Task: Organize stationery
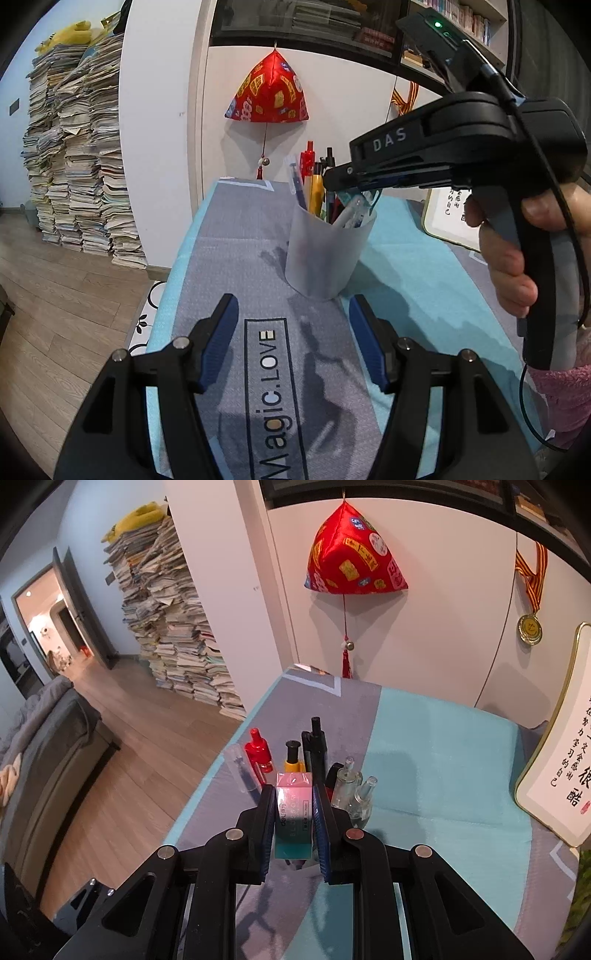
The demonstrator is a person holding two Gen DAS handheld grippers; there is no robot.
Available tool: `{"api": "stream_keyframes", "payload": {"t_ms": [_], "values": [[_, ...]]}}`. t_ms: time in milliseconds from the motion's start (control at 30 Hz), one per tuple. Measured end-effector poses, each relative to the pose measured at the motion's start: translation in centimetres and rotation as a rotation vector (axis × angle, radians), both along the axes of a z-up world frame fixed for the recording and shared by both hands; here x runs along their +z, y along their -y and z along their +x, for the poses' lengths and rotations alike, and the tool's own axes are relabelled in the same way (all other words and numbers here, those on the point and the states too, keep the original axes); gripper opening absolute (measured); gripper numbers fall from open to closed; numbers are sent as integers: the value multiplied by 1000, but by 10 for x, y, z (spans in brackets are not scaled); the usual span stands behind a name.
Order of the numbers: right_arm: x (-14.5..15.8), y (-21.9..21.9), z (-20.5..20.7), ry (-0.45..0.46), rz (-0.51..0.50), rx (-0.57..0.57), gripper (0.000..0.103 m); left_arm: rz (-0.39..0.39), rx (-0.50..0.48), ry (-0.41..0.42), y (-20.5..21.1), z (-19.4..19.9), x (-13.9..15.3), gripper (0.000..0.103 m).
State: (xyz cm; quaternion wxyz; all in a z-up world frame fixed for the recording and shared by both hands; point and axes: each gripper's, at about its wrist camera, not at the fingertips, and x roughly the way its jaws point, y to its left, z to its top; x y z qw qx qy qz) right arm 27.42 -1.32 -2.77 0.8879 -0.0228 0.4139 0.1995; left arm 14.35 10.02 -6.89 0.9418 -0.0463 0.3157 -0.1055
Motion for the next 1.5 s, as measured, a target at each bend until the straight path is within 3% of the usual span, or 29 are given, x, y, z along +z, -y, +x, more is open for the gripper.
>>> {"api": "stream_keyframes", "payload": {"t_ms": [567,900,1100,1400,1500], "values": [[-10,3,4,-20,1,-9,21,13,-18,-13,9,0,-1,62],[4,20,-12,-5,40,-13,21,5,-30,-10,13,1,3,62],[21,37,-42,36,59,-13,21,10,-44,2,20,-3,10,63],[51,67,-100,136,26,-68,21,24,-55,58,38,-22,33,77],[62,80,-120,170,24,-94,32,32,-64,95,45,-33,45,79]]}}
